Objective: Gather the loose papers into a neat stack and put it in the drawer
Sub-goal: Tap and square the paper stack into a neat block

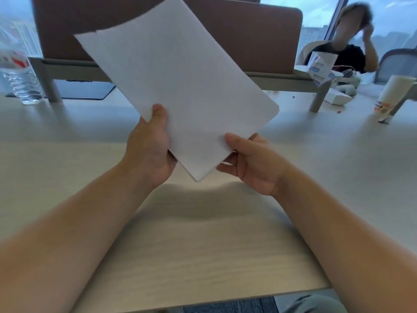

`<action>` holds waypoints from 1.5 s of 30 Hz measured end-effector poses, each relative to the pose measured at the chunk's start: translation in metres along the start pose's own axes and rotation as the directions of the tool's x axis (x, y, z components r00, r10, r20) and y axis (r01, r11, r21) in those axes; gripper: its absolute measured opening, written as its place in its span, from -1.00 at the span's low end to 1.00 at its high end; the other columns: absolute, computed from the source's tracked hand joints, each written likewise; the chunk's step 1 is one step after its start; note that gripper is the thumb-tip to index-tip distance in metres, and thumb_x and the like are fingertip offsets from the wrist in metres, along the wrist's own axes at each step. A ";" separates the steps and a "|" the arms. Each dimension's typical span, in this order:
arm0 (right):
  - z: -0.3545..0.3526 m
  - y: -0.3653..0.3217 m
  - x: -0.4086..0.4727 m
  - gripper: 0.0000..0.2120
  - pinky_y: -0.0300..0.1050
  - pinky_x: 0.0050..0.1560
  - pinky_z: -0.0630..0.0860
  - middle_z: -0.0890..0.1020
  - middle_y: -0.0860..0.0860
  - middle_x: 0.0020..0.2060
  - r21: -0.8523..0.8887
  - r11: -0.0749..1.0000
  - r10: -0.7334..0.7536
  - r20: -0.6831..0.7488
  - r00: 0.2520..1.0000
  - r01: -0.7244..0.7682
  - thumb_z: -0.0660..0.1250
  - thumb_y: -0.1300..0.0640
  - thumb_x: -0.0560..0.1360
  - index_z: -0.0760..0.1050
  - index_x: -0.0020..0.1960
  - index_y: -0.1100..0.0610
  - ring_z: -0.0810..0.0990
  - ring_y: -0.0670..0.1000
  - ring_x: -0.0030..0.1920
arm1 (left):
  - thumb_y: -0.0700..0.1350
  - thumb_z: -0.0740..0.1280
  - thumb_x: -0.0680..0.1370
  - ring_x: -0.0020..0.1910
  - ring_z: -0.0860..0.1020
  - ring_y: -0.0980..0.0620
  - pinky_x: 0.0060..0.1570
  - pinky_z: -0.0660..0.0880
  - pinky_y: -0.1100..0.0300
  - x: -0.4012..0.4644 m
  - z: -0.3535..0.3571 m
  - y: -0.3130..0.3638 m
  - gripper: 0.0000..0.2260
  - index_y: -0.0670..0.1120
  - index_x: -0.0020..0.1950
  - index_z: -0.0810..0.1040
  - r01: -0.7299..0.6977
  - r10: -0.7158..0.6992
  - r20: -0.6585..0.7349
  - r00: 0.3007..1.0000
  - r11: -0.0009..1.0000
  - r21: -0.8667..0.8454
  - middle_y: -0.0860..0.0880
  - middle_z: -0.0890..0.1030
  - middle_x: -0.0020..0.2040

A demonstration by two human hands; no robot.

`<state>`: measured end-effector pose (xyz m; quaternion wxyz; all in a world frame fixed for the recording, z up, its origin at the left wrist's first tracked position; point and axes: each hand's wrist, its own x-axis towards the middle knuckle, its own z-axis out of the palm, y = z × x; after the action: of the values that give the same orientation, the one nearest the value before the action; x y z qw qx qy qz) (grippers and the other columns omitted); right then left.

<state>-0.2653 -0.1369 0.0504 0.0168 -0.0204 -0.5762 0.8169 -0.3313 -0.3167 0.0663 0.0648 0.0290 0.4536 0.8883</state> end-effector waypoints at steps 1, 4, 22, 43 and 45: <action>-0.001 0.002 0.003 -0.80 0.03 -0.01 0.69 0.72 0.05 -0.03 -0.018 1.000 0.004 -0.055 0.998 -0.005 0.35 0.21 0.59 0.53 0.21 0.10 0.72 0.01 -0.17 | 0.00 0.23 0.74 0.10 0.74 0.00 0.06 0.70 -0.04 -0.001 0.001 -0.003 -0.71 0.04 0.46 0.47 0.024 -0.024 0.032 0.999 1.000 0.002 0.03 0.74 0.19; -0.006 0.002 0.010 -0.80 0.01 -0.15 0.72 0.74 0.01 -0.05 -0.046 0.998 -0.062 -0.261 0.963 0.051 0.26 0.29 0.66 0.55 0.19 0.06 0.73 -0.01 -0.16 | -0.18 0.21 0.74 0.22 0.70 -0.06 0.16 0.66 -0.05 -0.002 0.003 -0.008 -0.69 -0.02 0.48 0.47 0.057 -0.059 0.149 0.987 0.998 0.022 -0.05 0.70 0.29; -0.036 -0.015 0.006 -0.77 0.10 0.06 0.63 0.71 -0.12 -0.12 -0.602 0.764 -0.573 -0.465 0.675 0.233 0.27 0.17 0.51 0.58 -0.07 -0.16 0.64 -0.04 -0.10 | 0.07 0.36 0.64 0.02 0.73 -0.02 0.03 0.61 0.01 0.040 -0.047 0.035 -0.78 0.02 0.20 0.67 -0.082 0.057 0.064 0.996 0.845 0.528 0.08 0.77 0.01; -0.035 -0.024 -0.003 -0.79 -0.01 -0.05 0.57 0.67 -0.02 -0.12 -0.315 0.864 -0.503 -0.490 0.712 0.393 0.38 0.22 0.39 0.56 -0.03 0.00 0.62 -0.01 -0.09 | 0.00 0.49 0.45 0.07 0.73 -0.01 -0.04 0.66 0.10 0.029 -0.047 0.022 -0.58 0.02 0.30 0.62 -0.276 0.173 0.282 0.944 0.880 0.387 0.04 0.76 0.09; -0.035 -0.020 -0.001 -0.76 0.01 -0.01 0.61 0.70 -0.05 -0.09 -0.370 0.846 -0.527 -0.481 0.701 0.383 0.40 0.26 0.42 0.56 0.02 -0.01 0.66 -0.04 -0.08 | 0.00 0.51 0.43 0.04 0.74 0.00 -0.05 0.66 0.09 0.028 -0.046 0.019 -0.62 0.00 0.23 0.66 -0.267 0.168 0.263 0.950 0.874 0.406 0.05 0.77 0.06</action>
<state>-0.2622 -0.0975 0.0576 0.3868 -0.1192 -0.6263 0.6663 -0.3661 -0.3606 0.0548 0.0056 0.1918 0.6247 0.7569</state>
